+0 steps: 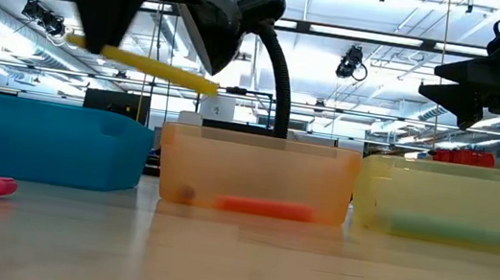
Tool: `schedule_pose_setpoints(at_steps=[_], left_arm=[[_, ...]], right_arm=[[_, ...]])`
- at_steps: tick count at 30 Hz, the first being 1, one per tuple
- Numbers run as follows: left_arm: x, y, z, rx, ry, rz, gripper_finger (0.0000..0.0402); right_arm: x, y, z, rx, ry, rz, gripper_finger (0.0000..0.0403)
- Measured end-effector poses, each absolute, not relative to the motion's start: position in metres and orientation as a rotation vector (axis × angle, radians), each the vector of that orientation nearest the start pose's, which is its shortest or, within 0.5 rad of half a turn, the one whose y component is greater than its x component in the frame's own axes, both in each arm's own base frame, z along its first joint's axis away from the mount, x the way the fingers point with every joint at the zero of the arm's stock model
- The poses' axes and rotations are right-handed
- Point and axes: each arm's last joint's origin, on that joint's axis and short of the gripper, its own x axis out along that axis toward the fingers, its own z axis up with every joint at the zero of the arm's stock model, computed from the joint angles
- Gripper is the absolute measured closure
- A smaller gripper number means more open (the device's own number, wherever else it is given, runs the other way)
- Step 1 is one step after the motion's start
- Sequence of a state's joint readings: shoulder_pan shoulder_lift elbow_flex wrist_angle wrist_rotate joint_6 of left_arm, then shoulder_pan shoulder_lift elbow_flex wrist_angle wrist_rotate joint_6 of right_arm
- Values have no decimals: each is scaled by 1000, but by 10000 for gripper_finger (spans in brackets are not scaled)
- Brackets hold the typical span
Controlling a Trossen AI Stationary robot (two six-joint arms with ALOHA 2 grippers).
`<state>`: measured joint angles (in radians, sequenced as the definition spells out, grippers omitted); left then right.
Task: Pick & Place Markers
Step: Put the right yellow pen into the blue bin
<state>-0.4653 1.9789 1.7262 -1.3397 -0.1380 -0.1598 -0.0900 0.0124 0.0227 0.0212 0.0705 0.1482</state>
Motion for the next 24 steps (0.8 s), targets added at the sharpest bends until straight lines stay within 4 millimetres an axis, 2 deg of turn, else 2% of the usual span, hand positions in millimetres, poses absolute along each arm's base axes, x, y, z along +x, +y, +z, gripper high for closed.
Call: schedule_pose_setpoints(at_steps=[6, 15, 24], left_arm=[[297, -144, 243, 264, 1454, -97, 379], [244, -106, 236, 186, 1434, 7, 379], [203, -75, 226, 110, 1359, 59, 377]], right_arm=[[96, -11, 172, 148, -44, -158, 144], [96, -11, 172, 148, -44, -158, 144], [96, -11, 172, 148, -44, -158, 144]])
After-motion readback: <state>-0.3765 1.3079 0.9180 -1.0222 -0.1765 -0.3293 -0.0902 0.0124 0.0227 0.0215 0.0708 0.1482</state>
